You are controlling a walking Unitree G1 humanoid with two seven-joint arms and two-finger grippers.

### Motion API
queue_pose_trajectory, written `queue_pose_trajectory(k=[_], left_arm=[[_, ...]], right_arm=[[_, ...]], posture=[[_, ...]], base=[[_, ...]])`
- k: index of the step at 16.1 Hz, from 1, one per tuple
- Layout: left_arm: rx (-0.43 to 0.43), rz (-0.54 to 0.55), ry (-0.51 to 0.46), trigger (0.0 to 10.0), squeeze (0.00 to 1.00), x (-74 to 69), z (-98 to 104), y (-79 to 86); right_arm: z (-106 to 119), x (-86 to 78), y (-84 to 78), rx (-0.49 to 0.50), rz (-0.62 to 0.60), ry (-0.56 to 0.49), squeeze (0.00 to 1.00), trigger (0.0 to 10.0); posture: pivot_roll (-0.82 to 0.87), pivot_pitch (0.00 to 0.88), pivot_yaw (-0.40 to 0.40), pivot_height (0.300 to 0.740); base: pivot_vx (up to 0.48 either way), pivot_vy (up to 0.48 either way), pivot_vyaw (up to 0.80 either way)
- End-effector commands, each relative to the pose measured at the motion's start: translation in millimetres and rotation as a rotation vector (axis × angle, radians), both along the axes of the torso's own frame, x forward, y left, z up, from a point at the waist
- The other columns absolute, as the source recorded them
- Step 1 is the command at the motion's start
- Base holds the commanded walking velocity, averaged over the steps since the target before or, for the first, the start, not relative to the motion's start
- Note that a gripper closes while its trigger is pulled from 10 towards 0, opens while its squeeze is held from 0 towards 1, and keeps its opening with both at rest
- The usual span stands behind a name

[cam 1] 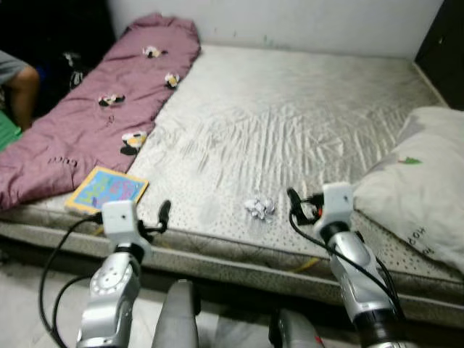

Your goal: Clean up the room

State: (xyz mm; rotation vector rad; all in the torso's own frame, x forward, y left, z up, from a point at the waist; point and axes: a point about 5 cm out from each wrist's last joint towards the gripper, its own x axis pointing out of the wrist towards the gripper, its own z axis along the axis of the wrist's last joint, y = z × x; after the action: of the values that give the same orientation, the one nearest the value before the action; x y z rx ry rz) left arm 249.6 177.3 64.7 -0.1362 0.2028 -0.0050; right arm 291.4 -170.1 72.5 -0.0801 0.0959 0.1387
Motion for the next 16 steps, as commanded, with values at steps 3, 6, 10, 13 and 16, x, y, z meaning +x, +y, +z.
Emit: queue_pose_trajectory(k=[3,6,10,13,16], left_arm=[[0.008,-0.025,-0.045,10.0,0.0,7.3,11,-4.9],[0.011,-0.03,-0.049,10.0,0.0,8.5,12,-5.3],[0.014,-0.032,-0.053,10.0,0.0,10.1,13,-7.3],[0.016,-0.033,-0.051,10.0,0.0,10.0,12,-8.5],[0.011,-0.029,-0.053,10.0,0.0,10.6,13,-8.6]], right_arm=[[2,1.5,-2.5,-0.007,-0.007,-0.009,0.0,10.0],[1,0.3,0.7,0.0,0.005,-0.008,0.0,10.0],[2,0.8,2.2,0.01,0.014,-0.01,0.0,10.0],[1,0.2,5.6,0.015,0.035,-0.004,0.0,10.0],[1,-0.5,9.9,0.028,0.059,0.001,0.0,10.0]], posture=[[-0.01,0.0,0.006,0.641],[-0.01,0.0,0.002,0.641],[-0.02,0.0,-0.003,0.606],[-0.02,0.0,-0.002,0.571],[-0.02,0.0,-0.004,0.557]], base=[[0.0,0.0,0.0],[0.0,0.0,0.0],[0.0,0.0,0.0],[0.0,0.0,0.0],[0.0,0.0,0.0]])
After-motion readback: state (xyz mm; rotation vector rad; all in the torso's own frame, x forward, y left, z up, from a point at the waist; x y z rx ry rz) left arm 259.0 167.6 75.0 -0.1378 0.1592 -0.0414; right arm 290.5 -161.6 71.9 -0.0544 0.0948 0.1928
